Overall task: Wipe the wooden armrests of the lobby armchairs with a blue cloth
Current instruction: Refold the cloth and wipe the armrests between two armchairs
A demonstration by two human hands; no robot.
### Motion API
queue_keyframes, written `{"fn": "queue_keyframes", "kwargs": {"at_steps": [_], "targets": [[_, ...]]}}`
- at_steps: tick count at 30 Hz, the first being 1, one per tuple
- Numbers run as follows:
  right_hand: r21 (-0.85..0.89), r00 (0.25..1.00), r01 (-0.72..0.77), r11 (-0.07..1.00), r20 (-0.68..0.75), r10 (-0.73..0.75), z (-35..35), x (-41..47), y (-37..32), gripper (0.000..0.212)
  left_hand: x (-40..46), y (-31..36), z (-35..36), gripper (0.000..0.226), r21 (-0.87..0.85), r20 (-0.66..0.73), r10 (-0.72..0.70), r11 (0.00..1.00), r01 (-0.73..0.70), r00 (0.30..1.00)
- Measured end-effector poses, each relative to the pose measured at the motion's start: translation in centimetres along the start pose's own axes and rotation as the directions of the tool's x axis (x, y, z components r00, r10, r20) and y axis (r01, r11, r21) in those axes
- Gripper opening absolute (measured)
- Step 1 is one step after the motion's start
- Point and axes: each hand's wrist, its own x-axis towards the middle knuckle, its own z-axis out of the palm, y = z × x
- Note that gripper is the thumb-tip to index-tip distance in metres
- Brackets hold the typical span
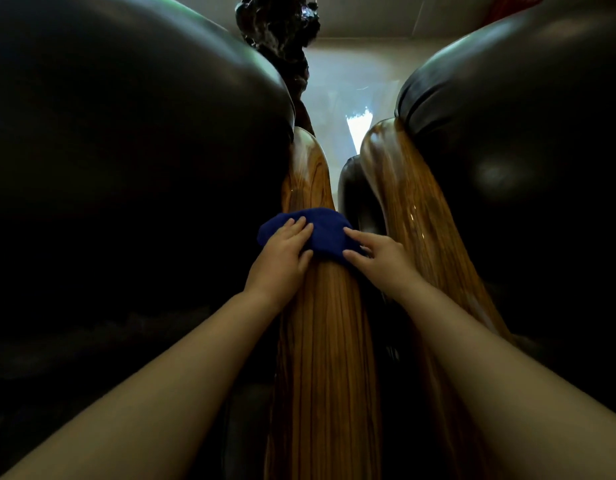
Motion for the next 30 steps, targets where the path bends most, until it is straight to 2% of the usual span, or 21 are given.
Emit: {"fn": "queue_keyframes", "kwargs": {"at_steps": [3,8,12,16,19,23,30], "targets": [[-0.006,0.999,-0.017,1.000,-0.037,0.017,0.4,-0.1,0.0,0.046,-0.2,0.2,-0.1,0.049,-0.020,-0.046,-0.020,1.000,0.020,0.999],[-0.146,0.985,0.006,0.989,-0.169,-0.030,0.9,-2.4,-0.4,0.038,-2.1,0.8,-0.2,0.039,-0.086,-0.085,-0.054,0.995,0.046,0.995],[-0.211,0.987,-0.017,0.977,-0.160,-0.017,0.9,-4.7,-0.6,0.035,-4.4,1.5,0.3,0.039,-0.051,-0.137,-0.049,0.998,0.042,0.989],[-0.256,0.991,-0.036,0.966,-0.136,0.001,0.8,-7.6,-0.4,0.029,-6.7,2.3,0.0,0.027,-0.038,-0.131,-0.027,0.999,0.023,0.991],[-0.259,0.999,-0.025,0.966,-0.033,0.017,-0.2,-9.4,-0.5,0.023,-7.7,2.6,-1.4,0.020,-0.028,-0.009,-0.032,0.999,0.032,0.999],[-0.250,0.996,-0.006,0.968,0.086,0.028,-3.2,-11.2,-2.6,0.019,-8.3,4.1,-5.1,0.016,-0.110,0.217,-0.122,0.983,0.148,0.969],[-0.167,0.990,0.035,0.985,0.140,-0.011,-11.5,-15.9,-9.1,0.016,-8.7,11.3,-13.3,0.010,-0.155,0.343,-0.087,0.977,0.148,0.935]]}}
